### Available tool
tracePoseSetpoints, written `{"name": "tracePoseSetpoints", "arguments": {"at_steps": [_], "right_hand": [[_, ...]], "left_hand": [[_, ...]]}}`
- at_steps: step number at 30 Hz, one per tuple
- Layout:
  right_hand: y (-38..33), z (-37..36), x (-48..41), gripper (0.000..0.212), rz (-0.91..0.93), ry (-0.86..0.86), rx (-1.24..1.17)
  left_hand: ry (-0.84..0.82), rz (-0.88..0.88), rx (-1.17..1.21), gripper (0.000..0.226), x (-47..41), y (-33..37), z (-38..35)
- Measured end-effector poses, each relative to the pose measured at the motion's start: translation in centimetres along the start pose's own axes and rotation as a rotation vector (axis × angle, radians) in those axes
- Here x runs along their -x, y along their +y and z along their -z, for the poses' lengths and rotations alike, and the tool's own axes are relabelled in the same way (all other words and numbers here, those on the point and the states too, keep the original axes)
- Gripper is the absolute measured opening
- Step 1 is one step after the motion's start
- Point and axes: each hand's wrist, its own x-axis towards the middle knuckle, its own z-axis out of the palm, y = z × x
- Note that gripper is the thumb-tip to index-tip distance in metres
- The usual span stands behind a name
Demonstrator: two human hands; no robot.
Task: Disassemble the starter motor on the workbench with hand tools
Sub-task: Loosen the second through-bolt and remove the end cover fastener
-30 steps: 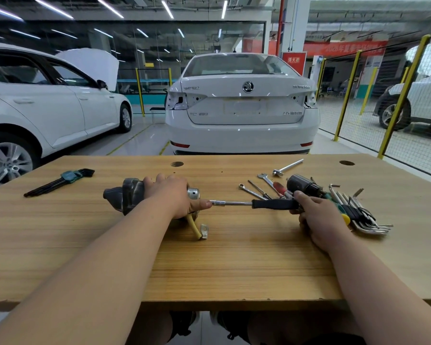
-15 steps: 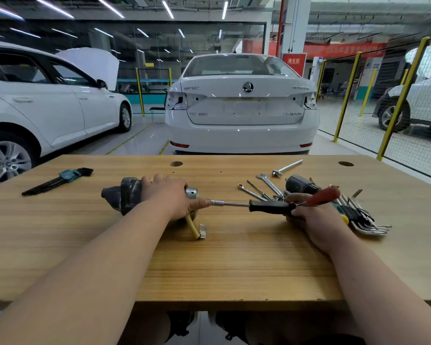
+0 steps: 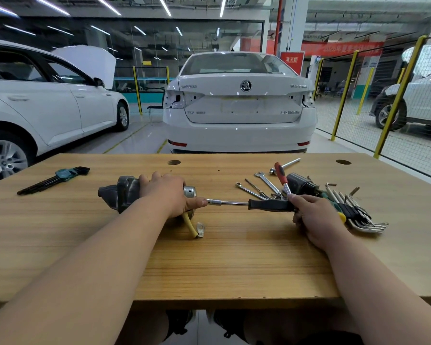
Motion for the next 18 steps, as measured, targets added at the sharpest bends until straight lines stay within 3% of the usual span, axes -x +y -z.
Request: {"name": "tracePoseSetpoints", "arguments": {"at_steps": [7, 18], "right_hand": [[-0.11, -0.41, 0.15, 0.010, 0.012, 0.022, 0.040], [-0.33, -0.78, 0.12, 0.020, -0.018, -0.014, -0.169]], "left_hand": [[-0.012, -0.002, -0.006, 0.091, 0.08, -0.01, 0.13], [0.067, -0.031, -0.022, 0.086, -0.11, -0.42, -0.82]]}}
